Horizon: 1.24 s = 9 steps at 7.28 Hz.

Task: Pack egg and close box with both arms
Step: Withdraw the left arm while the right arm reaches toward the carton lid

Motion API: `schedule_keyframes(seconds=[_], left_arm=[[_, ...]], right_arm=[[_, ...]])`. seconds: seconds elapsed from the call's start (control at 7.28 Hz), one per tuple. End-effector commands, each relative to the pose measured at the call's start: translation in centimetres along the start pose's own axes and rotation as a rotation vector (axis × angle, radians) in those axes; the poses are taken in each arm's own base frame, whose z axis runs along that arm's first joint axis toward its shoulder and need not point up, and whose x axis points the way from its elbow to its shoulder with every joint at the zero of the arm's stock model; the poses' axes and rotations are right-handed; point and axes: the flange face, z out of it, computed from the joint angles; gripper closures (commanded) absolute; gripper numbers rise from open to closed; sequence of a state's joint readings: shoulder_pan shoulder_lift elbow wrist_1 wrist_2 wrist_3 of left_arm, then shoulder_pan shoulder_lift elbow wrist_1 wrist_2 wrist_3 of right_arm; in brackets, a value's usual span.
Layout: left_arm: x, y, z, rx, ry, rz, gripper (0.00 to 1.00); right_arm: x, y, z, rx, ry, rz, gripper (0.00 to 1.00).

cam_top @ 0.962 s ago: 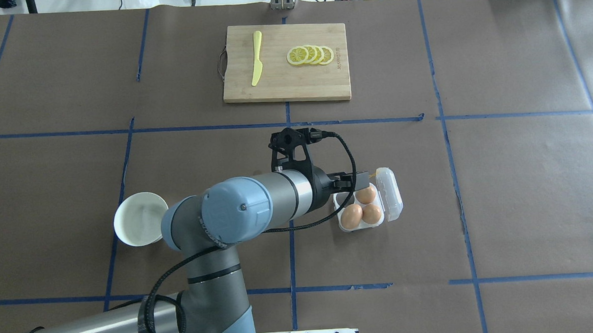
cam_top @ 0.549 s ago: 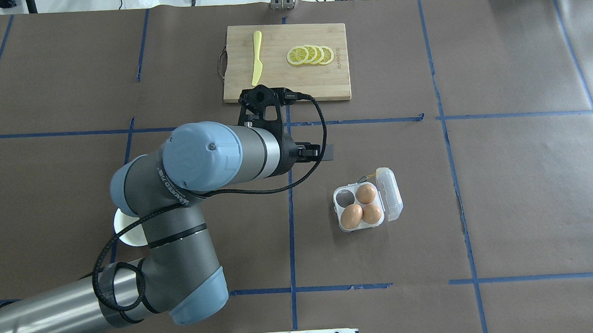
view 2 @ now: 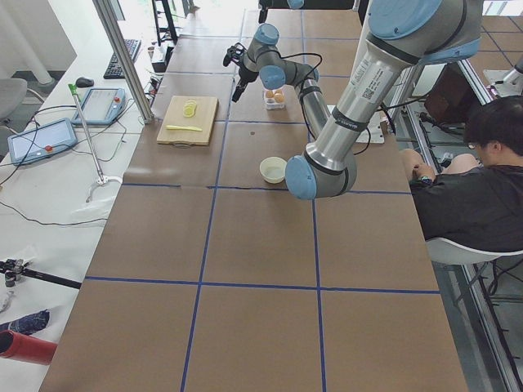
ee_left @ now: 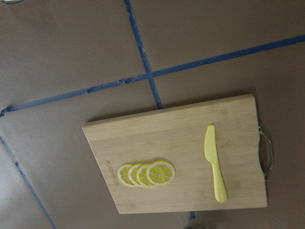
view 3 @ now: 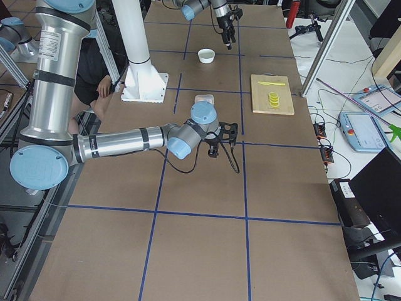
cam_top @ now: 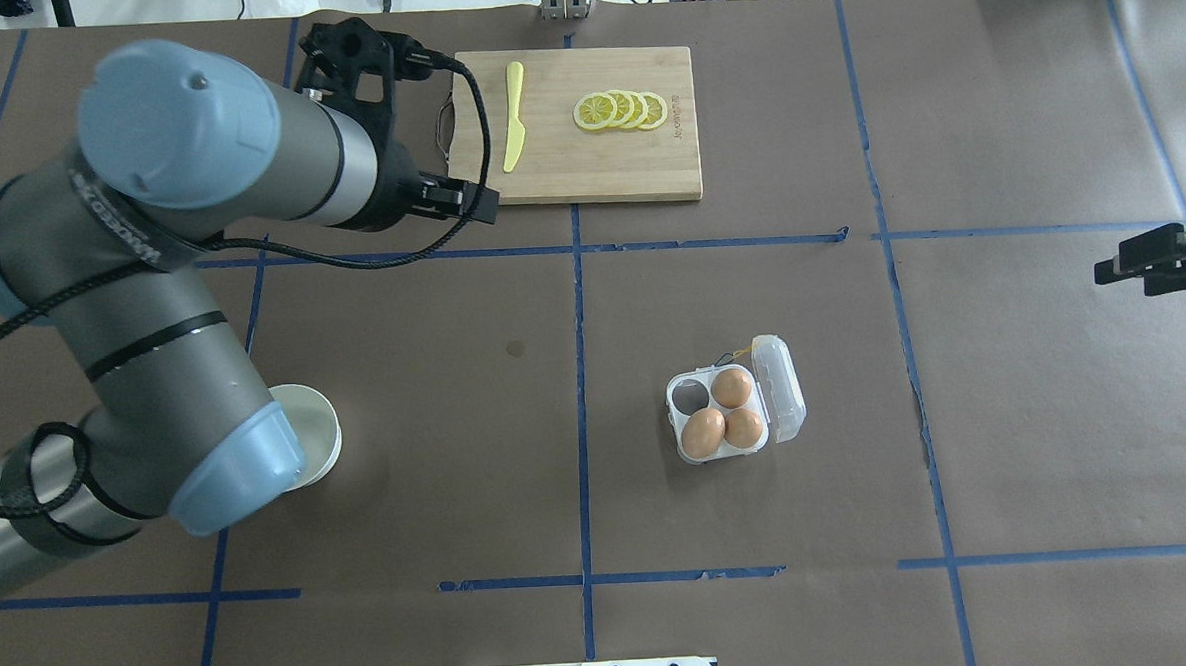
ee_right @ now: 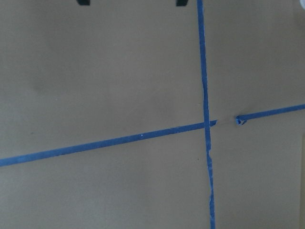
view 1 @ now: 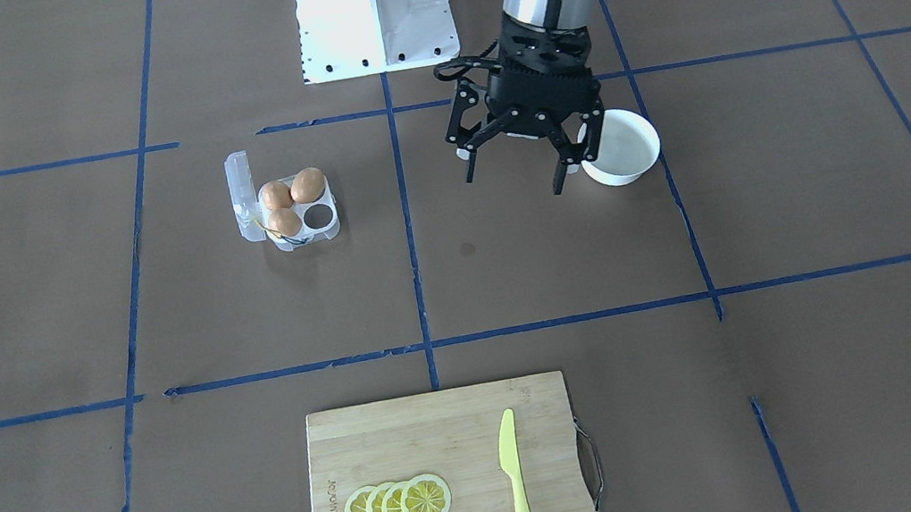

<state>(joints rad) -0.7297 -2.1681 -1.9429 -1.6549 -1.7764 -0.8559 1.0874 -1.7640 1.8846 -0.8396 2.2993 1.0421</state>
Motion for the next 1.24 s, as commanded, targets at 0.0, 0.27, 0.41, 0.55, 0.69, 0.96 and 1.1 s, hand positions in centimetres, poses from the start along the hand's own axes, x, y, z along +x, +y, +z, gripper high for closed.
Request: schedule_keyframes(seconds=[0.0, 0.27, 0.41, 0.55, 0.69, 0.96, 1.1], left_arm=[[-10.1, -0.4, -2.7, -0.007, -0.081, 0.089, 0.01], [-13.0, -1.2, -5.8, 0.046, -0.101, 0.173, 0.01], [-14.4, -2.3, -6.9, 0.069, -0.123, 0.182, 0.01], [-14.7, -2.5, -7.2, 0.072, -0.127, 0.196, 0.01], [-14.5, -2.6, -7.3, 0.075, -0.123, 0.199, 0.01], [-14.4, -2.6, -7.4, 0.07, -0.113, 0.2, 0.01], [-14.7, -2.6, -7.4, 0.066, -0.114, 0.198, 0.01]], right_arm=[[-3.2, 2.9, 3.9, -0.085, -0.023, -0.059, 0.92], [-9.9, 4.8, 7.5, -0.139, -0.079, -0.052, 1.0], [-13.7, 5.4, 9.1, -0.135, -0.106, -0.054, 1.0], [-16.2, 6.4, 10.6, -0.128, -0.118, -0.062, 1.0], [-19.2, 7.1, 12.1, -0.131, -0.135, -0.071, 1.0], [-22.6, 8.9, 14.1, -0.171, -0.156, -0.07, 1.0], [-25.4, 9.4, 14.6, -0.176, -0.187, -0.086, 1.0]])
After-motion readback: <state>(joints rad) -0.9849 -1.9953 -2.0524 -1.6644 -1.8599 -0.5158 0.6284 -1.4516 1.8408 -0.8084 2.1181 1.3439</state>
